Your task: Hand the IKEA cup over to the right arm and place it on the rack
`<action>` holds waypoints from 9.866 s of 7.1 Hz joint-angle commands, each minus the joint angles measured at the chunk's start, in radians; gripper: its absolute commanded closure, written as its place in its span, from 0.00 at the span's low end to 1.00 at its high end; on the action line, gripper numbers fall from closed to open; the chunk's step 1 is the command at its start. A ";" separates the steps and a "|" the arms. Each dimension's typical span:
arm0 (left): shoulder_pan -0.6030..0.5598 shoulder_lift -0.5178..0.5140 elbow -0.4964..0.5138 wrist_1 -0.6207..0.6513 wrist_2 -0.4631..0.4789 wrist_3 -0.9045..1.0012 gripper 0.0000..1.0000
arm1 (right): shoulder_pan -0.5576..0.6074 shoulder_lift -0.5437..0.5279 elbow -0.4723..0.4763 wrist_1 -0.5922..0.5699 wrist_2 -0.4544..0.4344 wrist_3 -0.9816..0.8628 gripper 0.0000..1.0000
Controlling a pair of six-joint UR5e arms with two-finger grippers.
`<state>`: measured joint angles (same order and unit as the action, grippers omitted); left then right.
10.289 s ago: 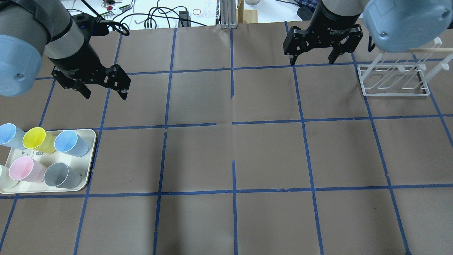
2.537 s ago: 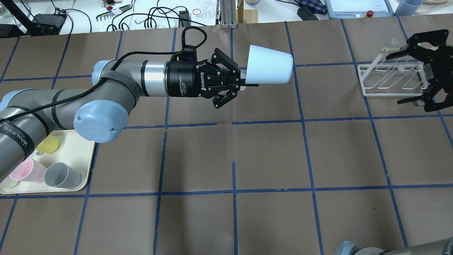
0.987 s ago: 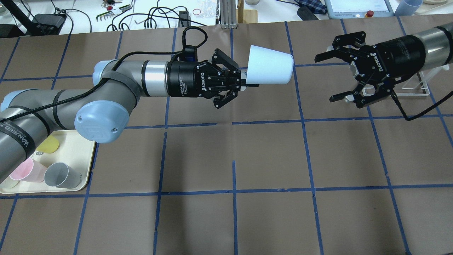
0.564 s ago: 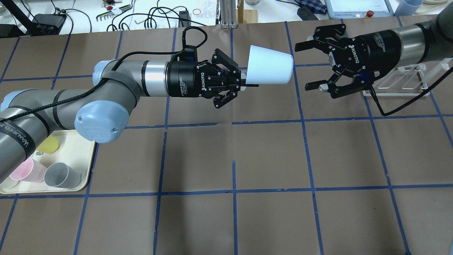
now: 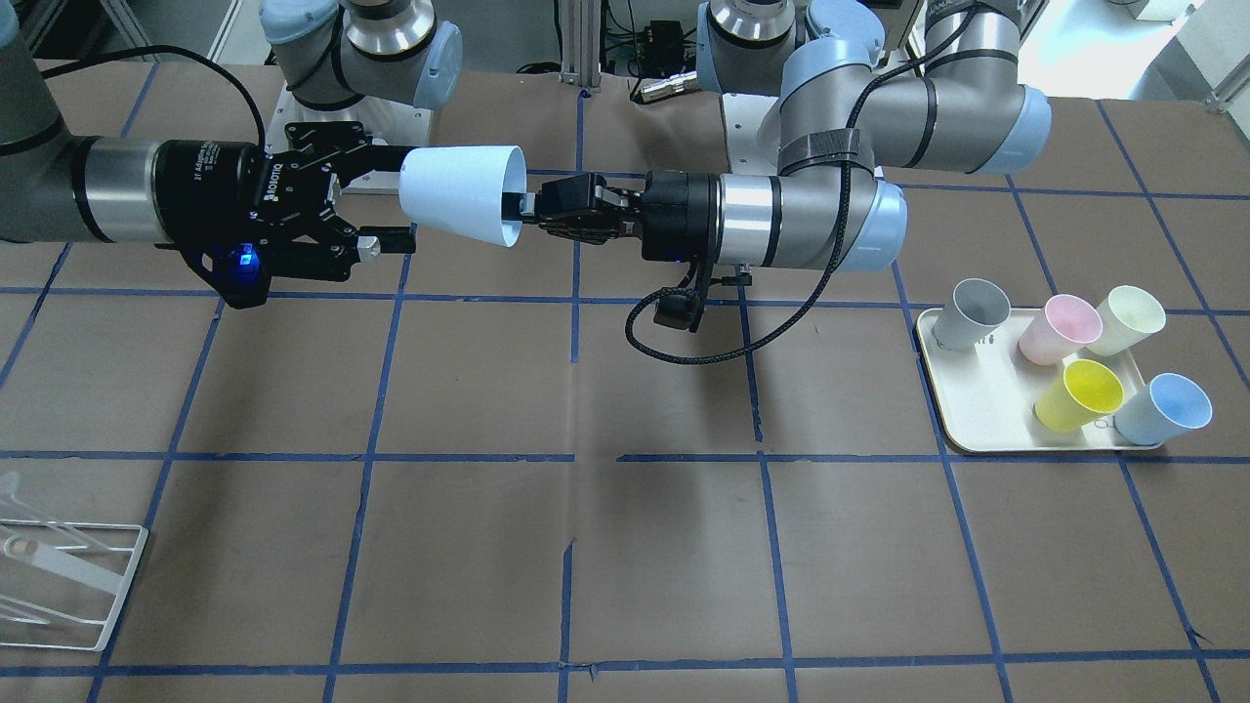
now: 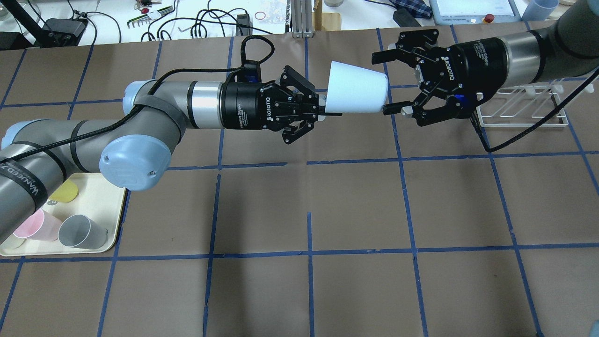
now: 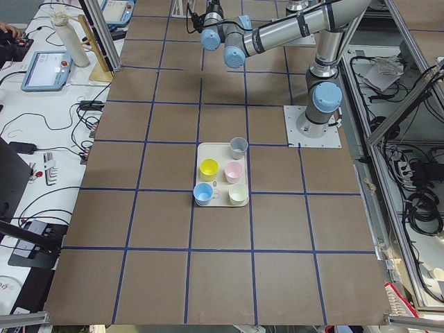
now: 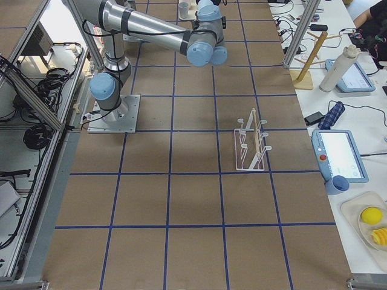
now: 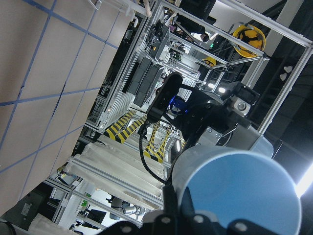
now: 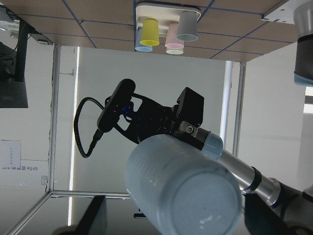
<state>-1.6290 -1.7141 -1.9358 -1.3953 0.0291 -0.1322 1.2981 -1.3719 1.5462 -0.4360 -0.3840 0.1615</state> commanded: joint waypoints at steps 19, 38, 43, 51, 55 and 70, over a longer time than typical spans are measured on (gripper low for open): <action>0.015 0.005 -0.003 0.033 0.018 -0.014 0.00 | 0.023 0.034 -0.023 -0.010 -0.016 0.033 0.55; 0.030 0.203 0.245 -0.097 1.562 0.141 0.00 | -0.089 0.132 -0.123 -1.411 -1.365 -0.405 1.00; 0.051 0.208 0.245 -0.103 1.562 0.144 0.00 | -0.088 0.181 -0.117 -1.423 -1.359 -0.401 1.00; 0.052 0.214 0.244 -0.102 1.555 0.143 0.00 | -0.013 0.087 -0.121 -1.364 -1.363 -0.325 0.00; 0.052 0.215 0.244 -0.100 1.555 0.141 0.00 | 0.241 -0.076 -0.118 -1.103 -1.330 -0.116 0.00; 0.089 0.222 0.242 -0.105 1.539 0.140 0.00 | 0.329 -0.141 -0.040 -1.170 -1.213 -0.076 0.00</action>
<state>-1.5401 -1.4931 -1.6930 -1.5002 1.5678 0.0077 1.6263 -1.5126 1.5059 -1.6046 -1.5965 0.0858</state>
